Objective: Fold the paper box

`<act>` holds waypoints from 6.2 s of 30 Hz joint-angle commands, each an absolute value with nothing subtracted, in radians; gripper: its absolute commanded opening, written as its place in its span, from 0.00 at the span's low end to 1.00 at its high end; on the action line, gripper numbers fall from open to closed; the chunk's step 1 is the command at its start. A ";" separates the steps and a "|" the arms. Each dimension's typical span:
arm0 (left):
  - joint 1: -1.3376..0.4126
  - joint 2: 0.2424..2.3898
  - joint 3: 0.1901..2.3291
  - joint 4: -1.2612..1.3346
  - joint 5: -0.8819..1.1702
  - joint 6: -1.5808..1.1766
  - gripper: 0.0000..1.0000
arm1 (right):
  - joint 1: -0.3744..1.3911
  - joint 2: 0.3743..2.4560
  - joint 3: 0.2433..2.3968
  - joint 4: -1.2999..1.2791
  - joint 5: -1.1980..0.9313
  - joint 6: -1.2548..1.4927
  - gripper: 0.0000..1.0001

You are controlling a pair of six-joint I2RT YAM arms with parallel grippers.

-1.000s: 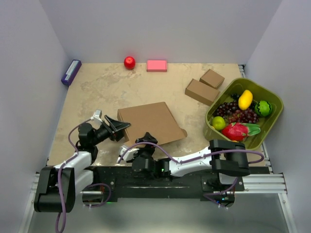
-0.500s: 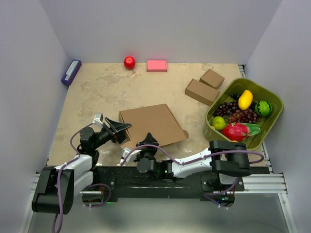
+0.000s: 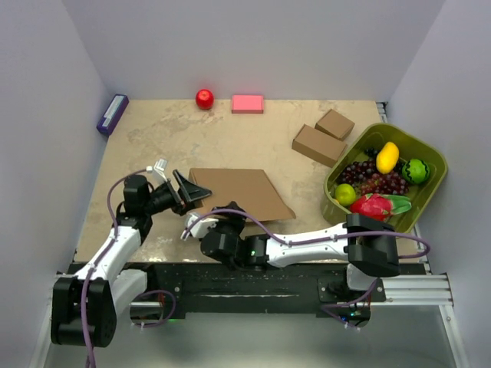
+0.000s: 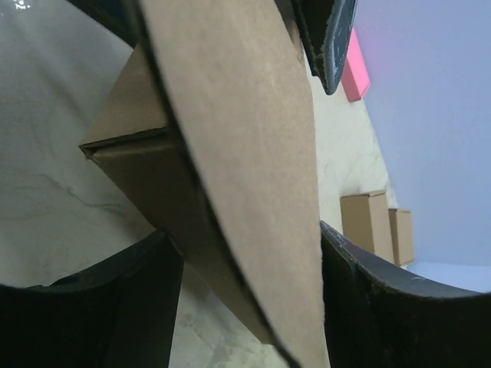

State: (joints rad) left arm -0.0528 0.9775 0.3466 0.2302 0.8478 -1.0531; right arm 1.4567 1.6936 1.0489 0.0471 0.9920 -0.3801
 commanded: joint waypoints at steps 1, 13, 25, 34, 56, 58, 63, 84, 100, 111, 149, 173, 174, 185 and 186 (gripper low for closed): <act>-0.038 0.942 0.514 -0.087 0.775 -0.660 1.00 | 1.430 1.657 1.150 -0.300 0.933 -0.246 0.30; 0.000 0.916 0.551 -0.149 0.652 -0.560 1.00 | 1.378 1.598 1.247 -0.554 0.946 -0.180 0.25; 0.054 1.022 0.644 -0.089 0.582 -0.520 1.00 | 1.379 1.608 1.345 -0.807 0.956 -0.083 0.22; 0.075 1.110 0.617 -0.003 0.641 -0.657 1.00 | 1.419 1.640 1.355 -0.834 1.077 -0.068 0.20; 0.109 0.994 0.678 -0.044 0.401 -0.519 1.00 | 1.398 1.624 1.573 -0.967 0.798 -0.048 0.19; 0.109 0.993 0.704 -0.072 0.382 -0.482 1.00 | 1.384 1.650 1.618 -1.011 0.746 -0.035 0.19; 0.107 0.997 0.661 -0.023 0.408 -0.459 1.00 | 1.333 1.715 1.758 -1.146 0.634 -0.032 0.17; 0.058 1.031 0.663 -0.017 0.483 -0.446 1.00 | 1.115 1.924 2.034 -1.256 0.181 -0.097 0.28; 0.060 1.078 0.657 -0.015 0.506 -0.448 1.00 | 1.071 2.071 2.152 -1.195 0.400 -0.189 0.59; 0.066 1.091 0.661 0.038 0.537 -0.443 1.00 | 0.962 2.117 2.229 -1.201 0.129 -0.239 0.44; -0.098 1.462 0.933 0.452 0.828 -0.304 0.87 | 0.761 2.151 2.140 -1.190 -0.268 -0.380 0.47; -0.156 1.434 0.911 0.381 0.819 -0.218 0.17 | 0.756 2.033 2.040 -1.036 -0.158 -0.305 0.73; -0.158 1.434 0.913 0.377 0.809 -0.215 0.15 | 0.755 2.025 2.036 -1.022 -0.138 -0.292 0.74; -0.163 1.419 0.930 0.345 0.736 -0.216 0.02 | 0.756 1.841 1.863 -0.847 0.069 -0.154 0.99; -0.163 1.417 0.930 0.345 0.730 -0.222 0.01 | 0.756 1.798 1.847 -0.821 0.099 -0.129 0.99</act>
